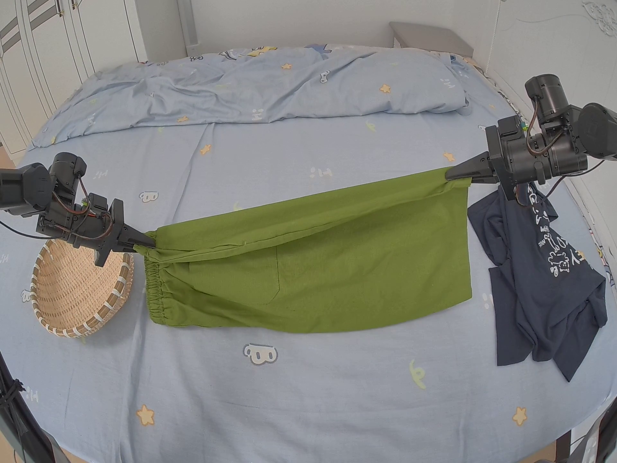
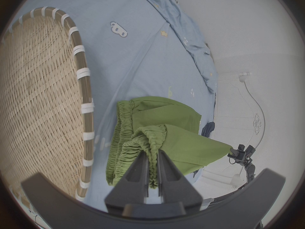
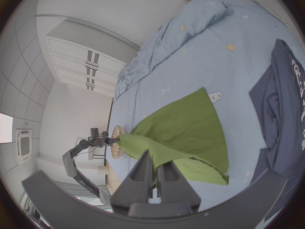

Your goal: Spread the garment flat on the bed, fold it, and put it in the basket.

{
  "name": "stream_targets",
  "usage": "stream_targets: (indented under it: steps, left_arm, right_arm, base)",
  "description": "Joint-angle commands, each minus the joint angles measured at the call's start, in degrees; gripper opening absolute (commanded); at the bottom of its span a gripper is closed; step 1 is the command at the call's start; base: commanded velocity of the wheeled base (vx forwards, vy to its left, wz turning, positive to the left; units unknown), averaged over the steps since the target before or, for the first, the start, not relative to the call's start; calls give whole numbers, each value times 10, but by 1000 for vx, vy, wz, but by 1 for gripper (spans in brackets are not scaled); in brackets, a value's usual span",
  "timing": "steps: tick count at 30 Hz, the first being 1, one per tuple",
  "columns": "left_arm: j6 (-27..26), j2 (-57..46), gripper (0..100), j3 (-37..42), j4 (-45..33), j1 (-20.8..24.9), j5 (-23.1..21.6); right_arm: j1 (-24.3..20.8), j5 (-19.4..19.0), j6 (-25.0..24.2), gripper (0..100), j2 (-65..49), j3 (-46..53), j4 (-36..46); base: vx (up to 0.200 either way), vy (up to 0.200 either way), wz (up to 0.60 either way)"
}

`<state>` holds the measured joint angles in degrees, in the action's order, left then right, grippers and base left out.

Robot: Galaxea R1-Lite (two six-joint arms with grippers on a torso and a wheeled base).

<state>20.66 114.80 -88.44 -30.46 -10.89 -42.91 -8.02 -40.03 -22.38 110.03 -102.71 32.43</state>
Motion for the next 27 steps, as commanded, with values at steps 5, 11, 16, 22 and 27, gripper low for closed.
stream_targets:
  steps: [5, 11, 16, 22, 27]
  left_arm:
    - [2, 21, 0, -24, 1, 1, 0]
    - [3, 46, 0, -50, 1, 10, 0]
    - [3, 78, 0, -81, 1, 8, 0]
    - [3, 97, 0, -105, 0, 12, 0]
    - [10, 103, 0, -118, 1, 10, 1]
  right_arm:
    - [3, 17, 5, 0, 51, -47, -11]
    - [6, 18, 0, 0, 95, -100, -8]
    - [6, 21, 0, 0, 135, -119, -16]
    - [7, 22, 5, 0, 168, -119, -18]
    - [13, 21, 8, 0, 177, -119, -18]
  base:
    - [0, 0, 0]
    - [0, 0, 0]
    - [0, 0, 0]
    - [0, 0, 0]
    - [0, 0, 0]
